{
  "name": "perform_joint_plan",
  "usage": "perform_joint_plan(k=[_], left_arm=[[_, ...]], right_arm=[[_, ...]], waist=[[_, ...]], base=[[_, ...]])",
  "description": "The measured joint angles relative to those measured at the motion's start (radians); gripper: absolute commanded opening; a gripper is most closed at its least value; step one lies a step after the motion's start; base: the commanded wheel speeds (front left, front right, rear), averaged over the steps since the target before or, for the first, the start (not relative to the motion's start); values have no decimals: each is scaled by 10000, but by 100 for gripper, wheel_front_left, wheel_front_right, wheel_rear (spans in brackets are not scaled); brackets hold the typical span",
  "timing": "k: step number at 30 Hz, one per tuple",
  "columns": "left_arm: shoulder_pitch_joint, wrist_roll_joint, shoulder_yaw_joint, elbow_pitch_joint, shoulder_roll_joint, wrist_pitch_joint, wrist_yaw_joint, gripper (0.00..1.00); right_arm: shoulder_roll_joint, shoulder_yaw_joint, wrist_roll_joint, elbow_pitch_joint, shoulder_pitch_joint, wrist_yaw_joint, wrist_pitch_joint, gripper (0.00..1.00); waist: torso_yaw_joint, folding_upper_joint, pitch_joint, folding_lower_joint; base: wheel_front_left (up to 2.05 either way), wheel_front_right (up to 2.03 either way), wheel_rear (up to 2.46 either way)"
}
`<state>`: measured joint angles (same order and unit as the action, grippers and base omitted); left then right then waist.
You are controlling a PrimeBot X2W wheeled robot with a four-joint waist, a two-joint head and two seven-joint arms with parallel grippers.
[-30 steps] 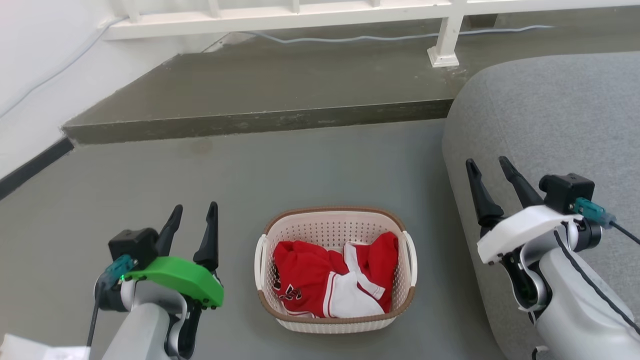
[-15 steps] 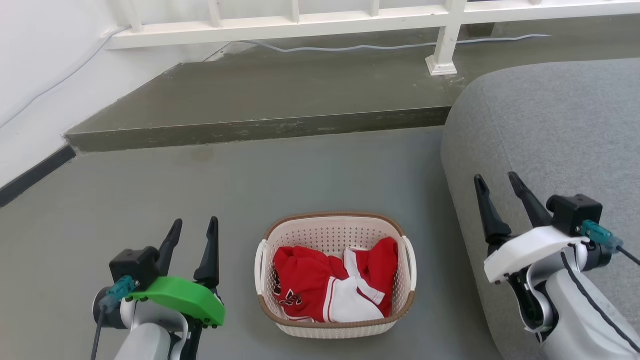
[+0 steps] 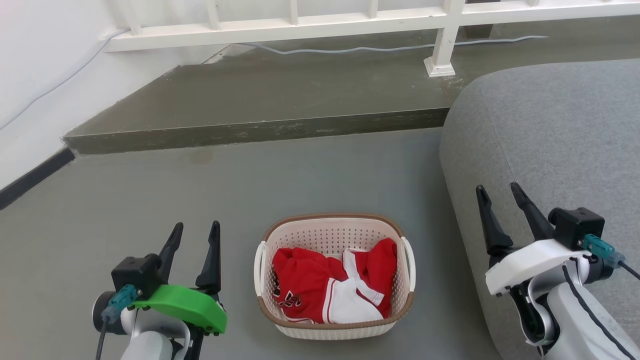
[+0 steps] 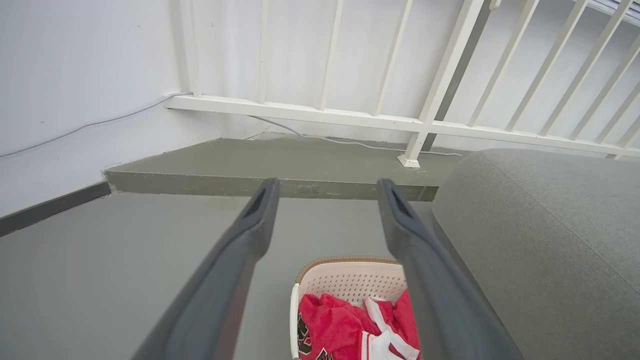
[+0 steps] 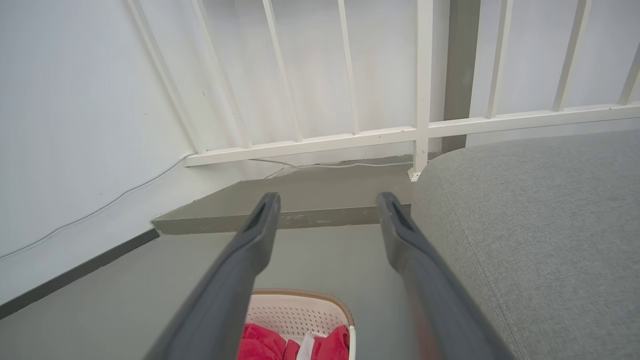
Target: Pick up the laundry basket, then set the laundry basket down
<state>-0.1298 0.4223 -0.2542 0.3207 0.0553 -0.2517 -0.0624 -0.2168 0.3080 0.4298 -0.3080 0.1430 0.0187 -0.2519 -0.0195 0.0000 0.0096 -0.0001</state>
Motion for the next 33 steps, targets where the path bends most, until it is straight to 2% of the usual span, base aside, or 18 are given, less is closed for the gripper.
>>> perform_joint_plan(k=[29,30,33], left_arm=[[172,-299,278,-403,-79,0,-167,100],[174,-293,280,-420,-79,0,-182,0],[286,-293,228,-136,-111,42,-176,0]], right_arm=[[343,-491,-468,341,-496,-272,0,100],[349,-506,-514,343,-497,-274,0,0],[454,-443,-520,75,-649,-268,4,0]], waist=[[-74,0,104,0],[-74,0,105,0],[-75,0,105,0]], base=[[0,0,0],[0,0,0],[0,0,0]])
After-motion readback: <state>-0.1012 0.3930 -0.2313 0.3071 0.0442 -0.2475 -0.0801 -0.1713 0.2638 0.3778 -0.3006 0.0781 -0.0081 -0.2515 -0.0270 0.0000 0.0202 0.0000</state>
